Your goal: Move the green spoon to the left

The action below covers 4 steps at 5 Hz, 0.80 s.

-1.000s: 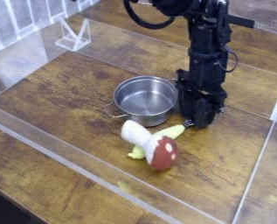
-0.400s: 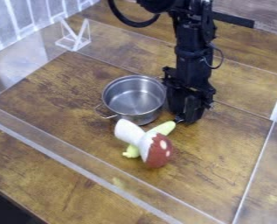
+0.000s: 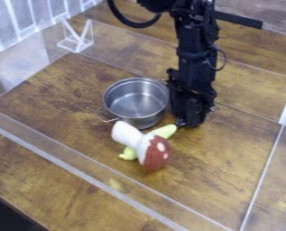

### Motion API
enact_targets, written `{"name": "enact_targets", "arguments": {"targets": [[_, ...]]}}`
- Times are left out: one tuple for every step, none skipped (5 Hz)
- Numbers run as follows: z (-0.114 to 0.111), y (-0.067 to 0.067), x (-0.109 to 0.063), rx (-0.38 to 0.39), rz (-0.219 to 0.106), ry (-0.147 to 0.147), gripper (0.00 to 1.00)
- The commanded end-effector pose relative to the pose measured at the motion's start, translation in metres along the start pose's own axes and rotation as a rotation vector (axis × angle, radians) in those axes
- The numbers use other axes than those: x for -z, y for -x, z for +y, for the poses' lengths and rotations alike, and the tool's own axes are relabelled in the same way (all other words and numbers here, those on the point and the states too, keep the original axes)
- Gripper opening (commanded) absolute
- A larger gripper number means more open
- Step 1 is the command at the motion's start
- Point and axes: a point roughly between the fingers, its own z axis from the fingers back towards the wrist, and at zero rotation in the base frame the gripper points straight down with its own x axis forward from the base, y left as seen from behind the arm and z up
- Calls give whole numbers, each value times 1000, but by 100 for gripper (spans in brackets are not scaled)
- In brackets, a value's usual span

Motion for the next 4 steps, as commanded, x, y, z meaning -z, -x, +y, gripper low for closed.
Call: {"name": "enact_targets", "arguments": {"targets": [[7,-7,-32,17,-84,-38,0],[1,-14,-30,43,-90,-36,0],[10,-13,-35,25,-101,-38,0],[19,-10,-38,9,-111,-39,0]]}}
